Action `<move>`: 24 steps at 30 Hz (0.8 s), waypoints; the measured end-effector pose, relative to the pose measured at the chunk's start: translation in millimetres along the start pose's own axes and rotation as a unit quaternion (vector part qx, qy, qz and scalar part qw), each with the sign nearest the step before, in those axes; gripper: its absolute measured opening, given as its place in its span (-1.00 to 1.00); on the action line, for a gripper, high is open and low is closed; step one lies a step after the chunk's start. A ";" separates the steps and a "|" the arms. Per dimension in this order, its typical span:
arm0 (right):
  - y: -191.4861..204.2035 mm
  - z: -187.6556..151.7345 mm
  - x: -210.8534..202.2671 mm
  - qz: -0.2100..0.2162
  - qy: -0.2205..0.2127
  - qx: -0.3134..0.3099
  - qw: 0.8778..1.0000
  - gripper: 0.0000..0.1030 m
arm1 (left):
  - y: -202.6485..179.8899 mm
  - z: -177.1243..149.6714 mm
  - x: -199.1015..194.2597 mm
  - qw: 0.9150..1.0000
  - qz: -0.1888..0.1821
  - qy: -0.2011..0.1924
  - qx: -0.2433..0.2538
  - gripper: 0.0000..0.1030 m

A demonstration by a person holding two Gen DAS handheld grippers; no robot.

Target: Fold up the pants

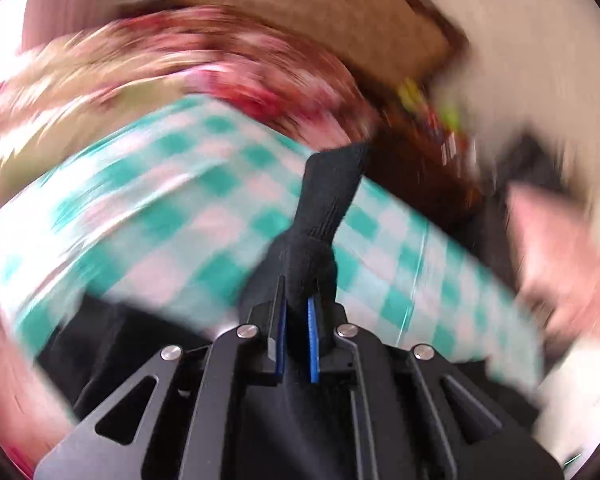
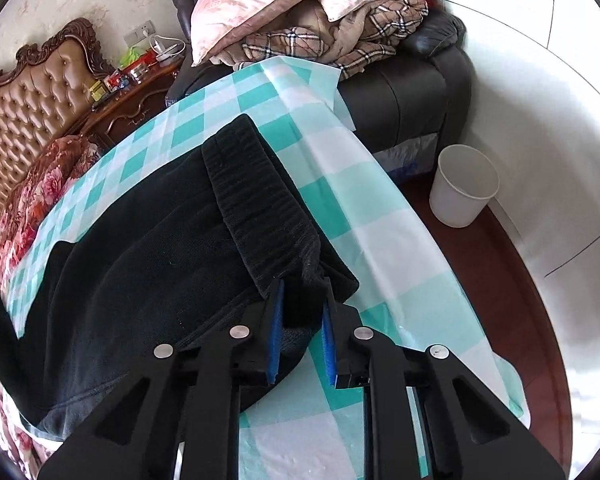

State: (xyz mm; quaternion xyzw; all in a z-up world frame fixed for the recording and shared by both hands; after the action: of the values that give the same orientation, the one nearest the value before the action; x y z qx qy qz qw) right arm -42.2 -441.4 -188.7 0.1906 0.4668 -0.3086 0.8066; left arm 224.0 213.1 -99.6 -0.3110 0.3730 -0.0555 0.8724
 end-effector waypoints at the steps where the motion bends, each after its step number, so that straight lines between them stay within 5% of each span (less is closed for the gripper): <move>1: -1.2 0.2 0.8 0.005 0.003 0.005 1.000 -0.68 | 29.2 -6.6 -21.9 0.999 -0.005 -0.013 -0.036 -0.85; 4: -1.5 0.7 1.2 0.009 0.009 0.009 1.000 -0.68 | 123.1 -51.5 -50.6 0.987 -0.026 -0.001 -0.157 -0.85; 9: -0.4 1.6 -1.7 0.011 0.016 0.010 1.000 -0.69 | 186.3 -99.3 -36.2 0.967 -0.075 0.024 -0.241 -0.77; 12: -0.4 -0.1 -2.1 0.012 0.022 0.012 1.000 -0.66 | 186.5 -98.4 -32.6 0.960 -0.105 0.010 -0.259 -0.30; 14: -0.2 -0.1 -2.4 0.014 0.022 0.013 1.000 -0.65 | 184.9 -95.2 -28.2 0.960 -0.111 0.012 -0.258 -0.27; 17: 0.4 1.4 -4.5 0.018 0.017 0.015 1.000 -0.74 | 187.1 -91.4 -20.6 0.961 -0.090 0.021 -0.259 -0.85; 24: 1.0 24.9 -59.6 0.073 -0.023 0.027 0.997 -0.83 | 129.3 -62.1 -78.1 0.970 -0.123 -0.012 -0.208 -0.86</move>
State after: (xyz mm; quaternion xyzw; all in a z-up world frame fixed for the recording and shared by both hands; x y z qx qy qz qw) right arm -48.0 -436.3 -124.6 0.2389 0.4242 -0.2659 0.8320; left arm 108.1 311.2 -159.7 -0.5298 0.3246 -0.0799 0.7795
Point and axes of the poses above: each gripper's, at about its wrist camera, not at the fingertips, and x roughly the way its jaws point, y to its left, z to its top, the point moved 6 cm from there along x, roughly the way its jaws point, and after that the axes turned 12 degrees about -z, right-handed, at the moved point
